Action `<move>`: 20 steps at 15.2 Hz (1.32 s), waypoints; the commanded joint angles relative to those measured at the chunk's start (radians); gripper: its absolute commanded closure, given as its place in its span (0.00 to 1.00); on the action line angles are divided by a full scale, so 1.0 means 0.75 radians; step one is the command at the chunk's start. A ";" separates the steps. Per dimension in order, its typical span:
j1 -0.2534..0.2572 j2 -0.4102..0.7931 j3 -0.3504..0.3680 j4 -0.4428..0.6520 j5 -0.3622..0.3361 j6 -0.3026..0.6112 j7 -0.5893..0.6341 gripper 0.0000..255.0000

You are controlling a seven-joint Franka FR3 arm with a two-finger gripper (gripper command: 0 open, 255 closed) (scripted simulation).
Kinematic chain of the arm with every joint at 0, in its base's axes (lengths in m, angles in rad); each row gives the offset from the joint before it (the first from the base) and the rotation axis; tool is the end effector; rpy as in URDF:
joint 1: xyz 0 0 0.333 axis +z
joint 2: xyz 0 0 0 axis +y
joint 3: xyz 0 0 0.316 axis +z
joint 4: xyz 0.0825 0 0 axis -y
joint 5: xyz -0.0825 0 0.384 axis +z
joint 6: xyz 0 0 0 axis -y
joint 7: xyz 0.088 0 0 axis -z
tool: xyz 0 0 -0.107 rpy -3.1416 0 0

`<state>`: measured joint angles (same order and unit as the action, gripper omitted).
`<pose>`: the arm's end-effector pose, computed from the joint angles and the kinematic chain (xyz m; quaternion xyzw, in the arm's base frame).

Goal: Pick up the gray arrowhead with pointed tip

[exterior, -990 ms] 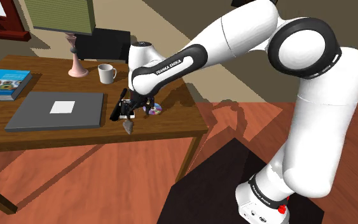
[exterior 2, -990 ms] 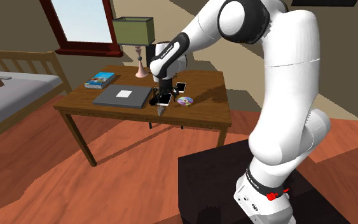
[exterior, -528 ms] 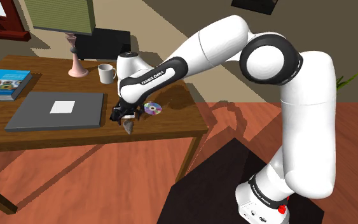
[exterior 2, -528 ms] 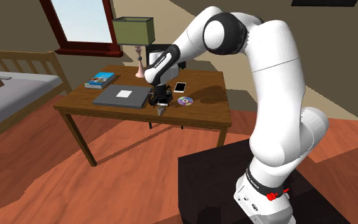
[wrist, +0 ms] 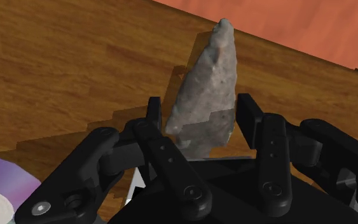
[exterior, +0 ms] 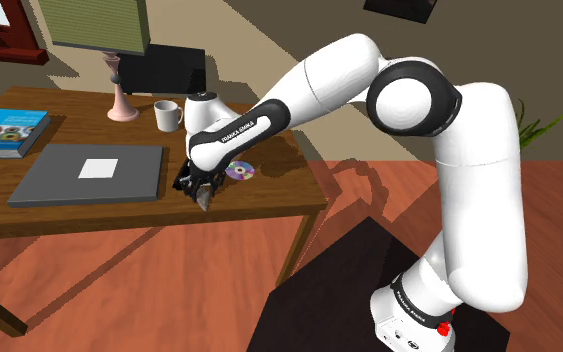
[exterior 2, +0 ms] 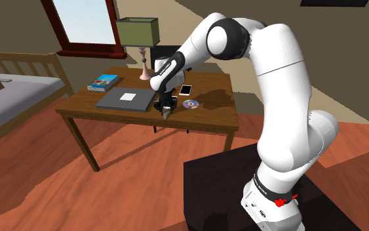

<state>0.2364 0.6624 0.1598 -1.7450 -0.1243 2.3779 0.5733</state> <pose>0.6162 0.2468 0.1968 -0.9982 0.0593 0.0113 0.0016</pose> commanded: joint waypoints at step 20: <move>-0.012 -0.138 0.025 -0.003 0.028 -0.131 -0.014 1.00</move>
<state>0.2285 0.5701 0.1772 -1.7434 -0.1049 2.2872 0.5629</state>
